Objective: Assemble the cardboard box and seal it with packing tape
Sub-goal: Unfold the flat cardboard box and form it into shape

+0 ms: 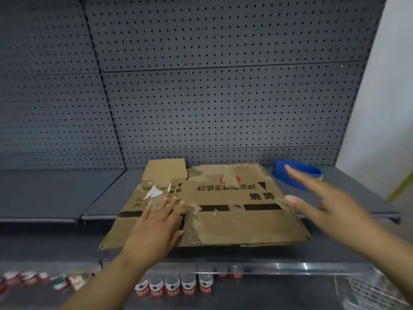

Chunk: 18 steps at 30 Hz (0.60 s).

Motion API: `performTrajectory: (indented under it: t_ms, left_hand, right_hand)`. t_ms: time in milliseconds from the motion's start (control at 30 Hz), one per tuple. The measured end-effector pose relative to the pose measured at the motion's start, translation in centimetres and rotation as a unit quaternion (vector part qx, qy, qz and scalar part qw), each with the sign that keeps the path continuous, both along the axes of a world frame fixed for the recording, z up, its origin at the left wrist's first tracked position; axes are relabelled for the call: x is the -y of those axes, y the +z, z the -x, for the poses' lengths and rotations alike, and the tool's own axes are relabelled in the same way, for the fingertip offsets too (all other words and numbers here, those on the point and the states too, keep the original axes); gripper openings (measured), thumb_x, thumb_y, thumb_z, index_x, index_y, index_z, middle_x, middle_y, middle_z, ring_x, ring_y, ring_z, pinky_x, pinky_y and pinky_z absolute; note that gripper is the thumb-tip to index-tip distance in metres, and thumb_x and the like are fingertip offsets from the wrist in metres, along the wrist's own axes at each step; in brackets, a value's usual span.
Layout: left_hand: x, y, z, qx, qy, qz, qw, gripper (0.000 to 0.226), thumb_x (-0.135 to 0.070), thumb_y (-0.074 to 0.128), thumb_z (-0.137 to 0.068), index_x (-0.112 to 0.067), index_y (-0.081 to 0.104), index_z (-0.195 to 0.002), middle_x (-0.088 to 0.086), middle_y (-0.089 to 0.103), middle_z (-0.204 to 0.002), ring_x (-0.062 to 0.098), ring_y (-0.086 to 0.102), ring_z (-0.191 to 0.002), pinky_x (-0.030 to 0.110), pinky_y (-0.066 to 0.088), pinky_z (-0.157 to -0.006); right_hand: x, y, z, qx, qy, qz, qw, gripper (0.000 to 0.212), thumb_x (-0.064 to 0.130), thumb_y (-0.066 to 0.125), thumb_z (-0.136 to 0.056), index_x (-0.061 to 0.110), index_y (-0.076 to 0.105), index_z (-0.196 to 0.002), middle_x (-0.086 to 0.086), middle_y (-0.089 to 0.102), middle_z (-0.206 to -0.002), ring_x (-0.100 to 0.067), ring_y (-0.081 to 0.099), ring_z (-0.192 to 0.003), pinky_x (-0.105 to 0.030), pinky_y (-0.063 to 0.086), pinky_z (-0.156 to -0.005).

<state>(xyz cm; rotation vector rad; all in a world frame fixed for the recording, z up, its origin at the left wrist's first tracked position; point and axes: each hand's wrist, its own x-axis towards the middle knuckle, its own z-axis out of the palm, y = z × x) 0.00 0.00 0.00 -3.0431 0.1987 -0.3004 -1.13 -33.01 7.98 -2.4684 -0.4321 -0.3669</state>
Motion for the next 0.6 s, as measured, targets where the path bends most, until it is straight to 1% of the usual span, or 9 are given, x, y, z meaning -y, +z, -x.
performTrajectory:
  t_ms: [67,100,167,233,300,333,433,500,600]
  left_hand:
    - [-0.3,-1.1,-0.4,-0.007,-0.010,-0.008,1.000,0.062,-0.047,0.037,-0.085,-0.018,0.037,-0.140,0.001,0.036,-0.146,0.019,0.040,-0.134,0.038,0.016,-0.116]
    - [-0.7,-2.2,-0.7,-0.015,-0.020,-0.020,0.999,0.064,-0.047,0.038,-0.078,-0.017,0.044,-0.135,0.003,0.048,-0.139,0.021,0.050,-0.126,0.039,0.021,-0.113]
    - [-0.4,-2.4,-0.9,-0.038,-0.020,-0.033,0.999,0.070,-0.047,0.039,-0.070,-0.020,0.046,-0.134,0.003,0.054,-0.136,0.021,0.050,-0.125,0.038,0.015,-0.109]
    - [-0.2,-2.6,-1.3,-0.037,-0.033,-0.026,0.998,0.075,-0.045,0.036,-0.072,-0.031,0.024,-0.145,-0.002,0.024,-0.153,0.017,0.019,-0.140,0.032,0.000,-0.115]
    - [-0.4,-2.6,-1.5,-0.058,-0.062,-0.052,0.995,0.078,-0.047,0.027,-0.075,-0.043,-0.010,-0.143,-0.013,-0.018,-0.150,0.014,-0.015,-0.139,0.036,-0.015,-0.112]
    - [-0.2,-2.4,-1.6,-0.077,-0.067,-0.055,0.993,0.079,-0.049,0.026,-0.073,-0.046,-0.017,-0.139,-0.013,-0.019,-0.149,0.016,-0.015,-0.140,0.041,-0.012,-0.110]
    - [0.7,-2.0,-2.2,-0.088,-0.043,-0.084,0.992,0.081,-0.053,0.038,-0.080,-0.042,-0.017,-0.138,-0.008,0.008,-0.155,0.019,0.014,-0.142,0.046,0.009,-0.107]
    - [0.7,-2.5,-2.6,-0.066,-0.040,-0.045,0.996,0.082,-0.043,0.043,-0.090,-0.043,-0.028,-0.132,-0.011,-0.016,-0.153,0.015,-0.011,-0.142,0.040,-0.006,-0.110]
    - [1.4,-2.1,-2.8,-0.068,-0.014,0.007,0.998,0.085,-0.017,0.046,-0.091,-0.054,-0.016,-0.135,-0.007,-0.015,-0.156,0.020,-0.010,-0.145,0.041,0.001,-0.116]
  right_hand:
    - [-0.8,-1.5,-1.5,-0.061,-0.011,0.020,0.998,0.064,0.051,0.048,-0.084,0.051,0.013,-0.138,0.026,0.026,-0.143,0.025,0.041,-0.104,-0.010,0.036,-0.094]
    - [-0.7,-2.9,-2.5,-0.083,-0.014,0.038,0.996,0.066,0.050,0.048,-0.086,0.047,0.011,-0.141,0.021,0.027,-0.148,0.012,0.036,-0.123,-0.019,0.034,-0.104]
    - [-0.5,-5.3,-4.3,-0.119,-0.012,0.068,0.991,0.068,0.051,0.046,-0.087,0.045,0.007,-0.143,0.014,0.025,-0.153,-0.006,0.030,-0.137,-0.031,0.029,-0.112]
    - [-0.4,-6.4,-5.4,-0.144,-0.019,0.079,0.986,0.068,0.051,0.043,-0.089,0.043,0.005,-0.144,0.012,0.022,-0.154,-0.009,0.028,-0.139,-0.031,0.027,-0.112]
    - [-0.3,-7.2,-6.2,-0.158,-0.018,0.092,0.983,0.066,0.051,0.041,-0.091,0.040,0.005,-0.146,0.011,0.018,-0.156,-0.010,0.025,-0.140,-0.030,0.025,-0.112]
    - [-0.2,-7.5,-6.6,-0.162,-0.013,0.095,0.982,0.066,0.051,0.040,-0.091,0.040,0.005,-0.146,0.011,0.016,-0.156,-0.010,0.024,-0.141,-0.030,0.025,-0.112]
    - [0.1,-8.1,-7.8,-0.165,0.008,0.094,0.982,0.066,0.051,0.038,-0.092,0.038,0.005,-0.147,0.012,0.016,-0.156,-0.009,0.025,-0.140,-0.028,0.026,-0.112]
    - [0.5,-8.0,-8.5,-0.164,0.019,0.090,0.982,0.065,0.050,0.037,-0.092,0.037,0.005,-0.147,0.012,0.018,-0.156,-0.008,0.026,-0.139,-0.027,0.026,-0.111]
    - [1.2,-7.5,-9.5,-0.153,0.028,0.087,0.984,0.064,0.050,0.037,-0.092,0.039,0.006,-0.147,0.012,0.018,-0.156,-0.009,0.023,-0.141,-0.028,0.022,-0.113]
